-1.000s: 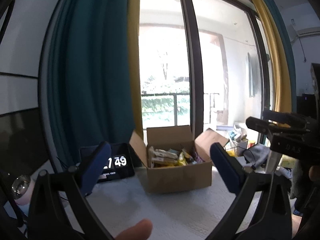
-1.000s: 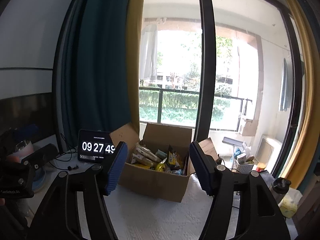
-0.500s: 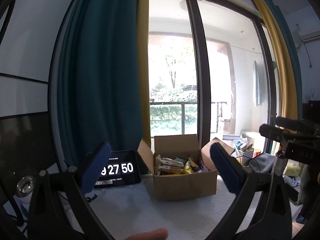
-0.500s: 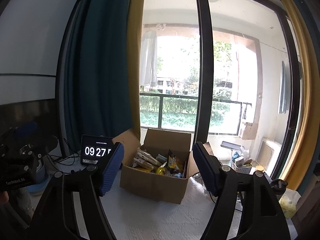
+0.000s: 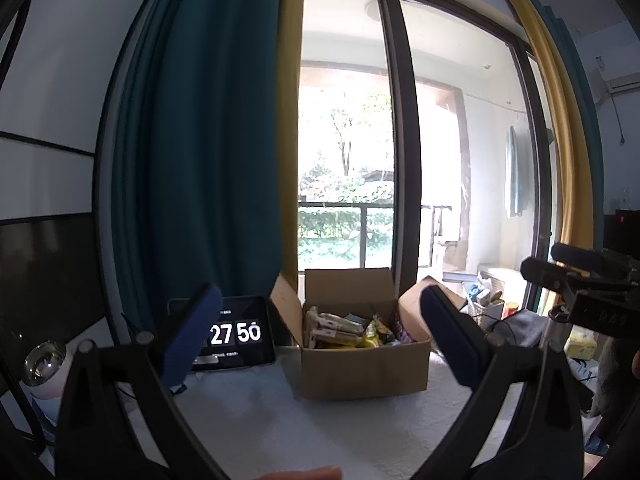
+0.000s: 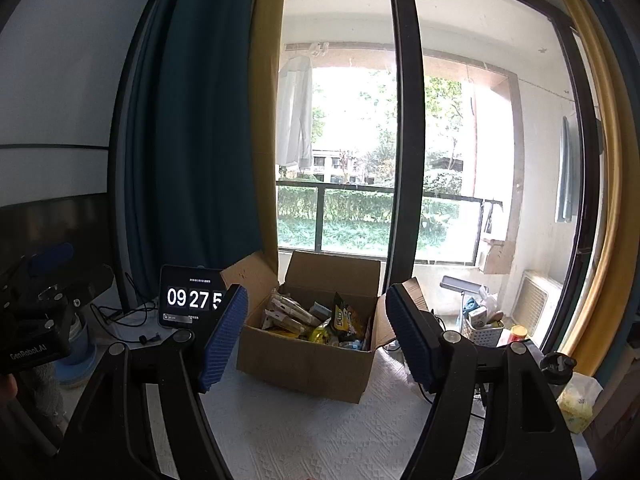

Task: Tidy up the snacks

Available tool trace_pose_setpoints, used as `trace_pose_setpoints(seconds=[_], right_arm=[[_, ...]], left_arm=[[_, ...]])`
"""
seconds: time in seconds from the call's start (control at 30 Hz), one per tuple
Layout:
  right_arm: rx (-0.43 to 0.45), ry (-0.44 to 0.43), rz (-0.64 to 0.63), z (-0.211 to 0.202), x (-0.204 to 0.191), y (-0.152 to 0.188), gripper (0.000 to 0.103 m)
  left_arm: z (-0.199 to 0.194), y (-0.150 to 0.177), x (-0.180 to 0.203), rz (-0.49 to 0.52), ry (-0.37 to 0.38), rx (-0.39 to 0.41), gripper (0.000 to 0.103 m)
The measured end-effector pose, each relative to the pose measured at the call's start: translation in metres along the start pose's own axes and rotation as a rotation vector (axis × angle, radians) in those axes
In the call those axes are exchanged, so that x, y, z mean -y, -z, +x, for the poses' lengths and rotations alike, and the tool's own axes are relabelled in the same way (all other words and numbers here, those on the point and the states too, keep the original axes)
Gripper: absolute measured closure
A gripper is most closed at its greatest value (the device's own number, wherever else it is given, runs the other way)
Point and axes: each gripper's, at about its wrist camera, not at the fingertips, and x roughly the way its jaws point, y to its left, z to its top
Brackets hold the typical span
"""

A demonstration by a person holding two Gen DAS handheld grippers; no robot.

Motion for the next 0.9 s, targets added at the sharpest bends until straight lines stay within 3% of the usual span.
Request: trace_pose_setpoints(seconds=[0.9], right_arm=[[-0.019, -0.003, 0.005, 0.0025, 0.009, 0.0042, 0.028]], left_arm=[[-0.0019, 0.0017, 0.0057, -0.003, 0.004, -0.002, 0.002]])
